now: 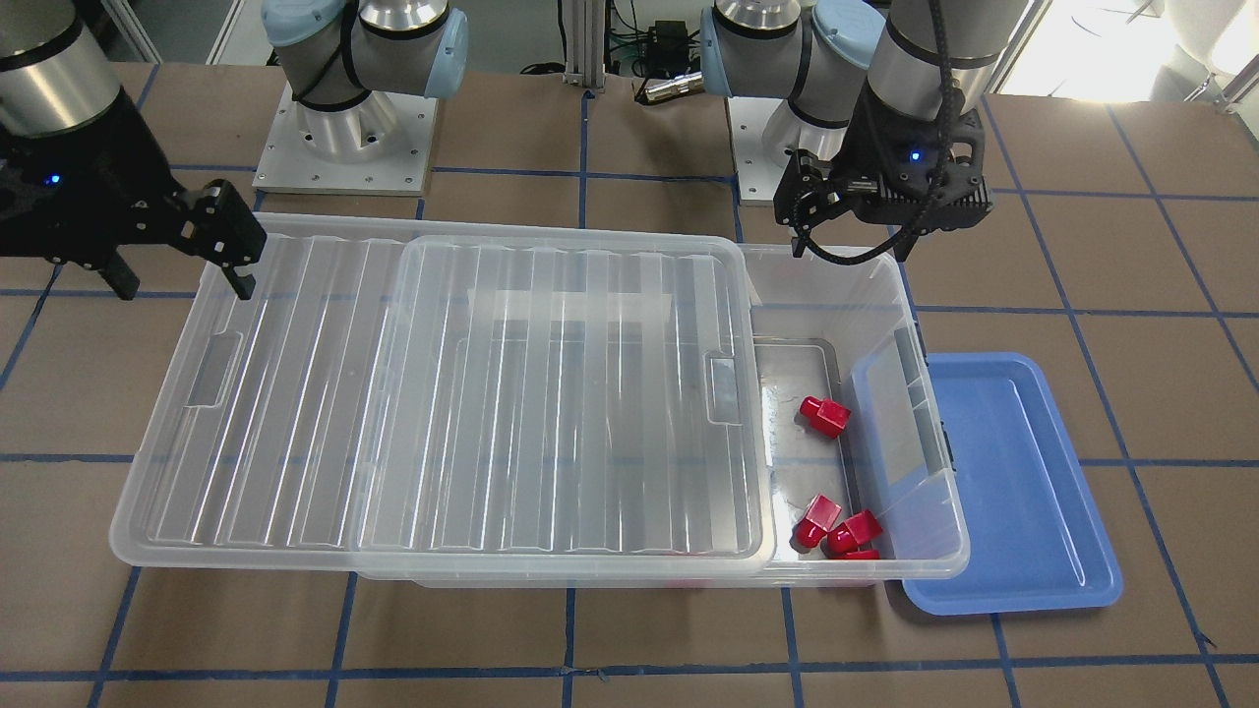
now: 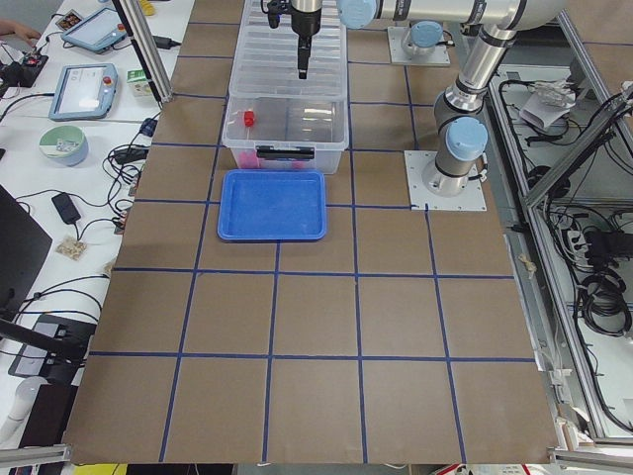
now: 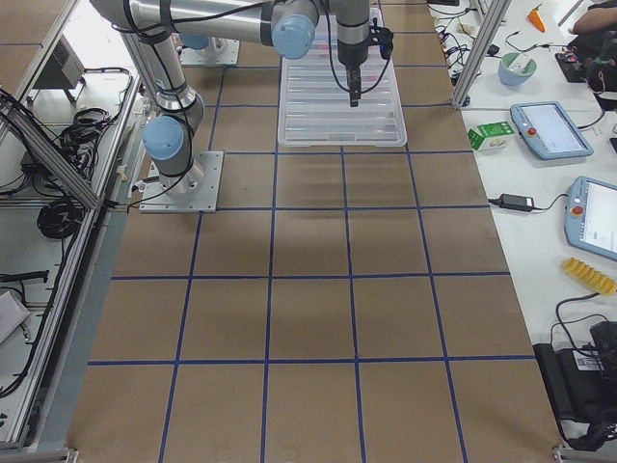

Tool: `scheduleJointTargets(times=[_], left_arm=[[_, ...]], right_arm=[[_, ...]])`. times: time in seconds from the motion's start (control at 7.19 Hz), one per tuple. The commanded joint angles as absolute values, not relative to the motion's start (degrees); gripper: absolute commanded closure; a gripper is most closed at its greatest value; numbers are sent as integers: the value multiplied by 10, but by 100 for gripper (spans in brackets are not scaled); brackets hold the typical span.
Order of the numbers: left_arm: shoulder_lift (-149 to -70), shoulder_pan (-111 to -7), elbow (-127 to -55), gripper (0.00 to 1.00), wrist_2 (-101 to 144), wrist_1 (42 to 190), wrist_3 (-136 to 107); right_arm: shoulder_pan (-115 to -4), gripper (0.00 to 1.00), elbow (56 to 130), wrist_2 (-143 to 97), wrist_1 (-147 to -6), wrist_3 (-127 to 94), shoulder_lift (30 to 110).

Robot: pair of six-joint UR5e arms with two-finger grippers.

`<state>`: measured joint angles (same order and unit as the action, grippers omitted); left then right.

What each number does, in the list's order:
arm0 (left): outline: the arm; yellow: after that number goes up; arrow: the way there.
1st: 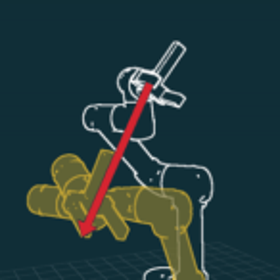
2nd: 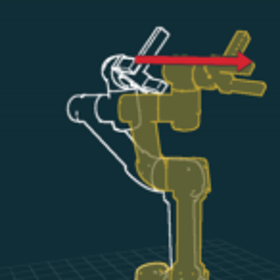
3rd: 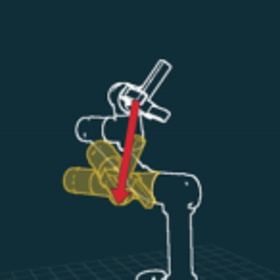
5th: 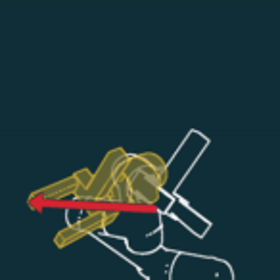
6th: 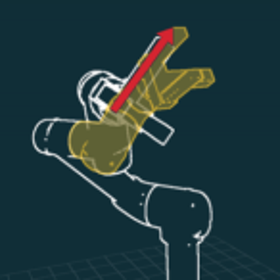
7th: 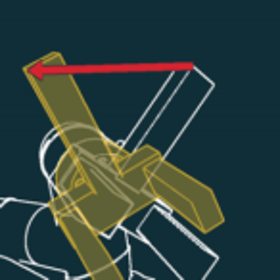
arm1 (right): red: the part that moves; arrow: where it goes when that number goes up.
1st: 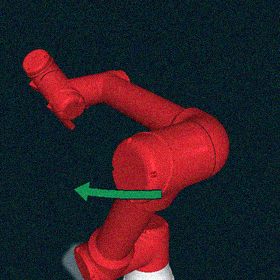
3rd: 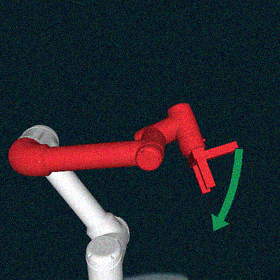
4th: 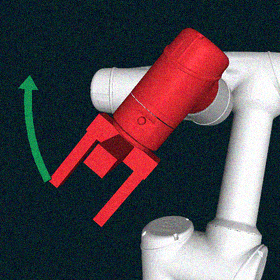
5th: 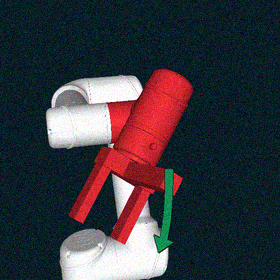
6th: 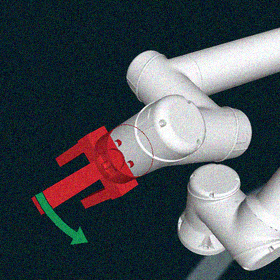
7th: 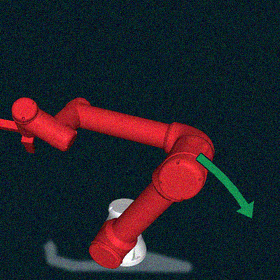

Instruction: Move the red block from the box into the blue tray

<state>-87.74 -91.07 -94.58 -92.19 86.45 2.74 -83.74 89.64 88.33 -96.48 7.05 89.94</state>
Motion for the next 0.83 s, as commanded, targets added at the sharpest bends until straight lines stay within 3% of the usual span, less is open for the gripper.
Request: scheduleJointTargets(times=[0.0,0.7], left_arm=[[-878,-899,-1003,0,-921,797,33],[-903,-872,-1091,0,-927,744,-362]], right_arm=[[-895,0,896,881,-955,23,909],[-921,0,910,880,-962,12,909]])
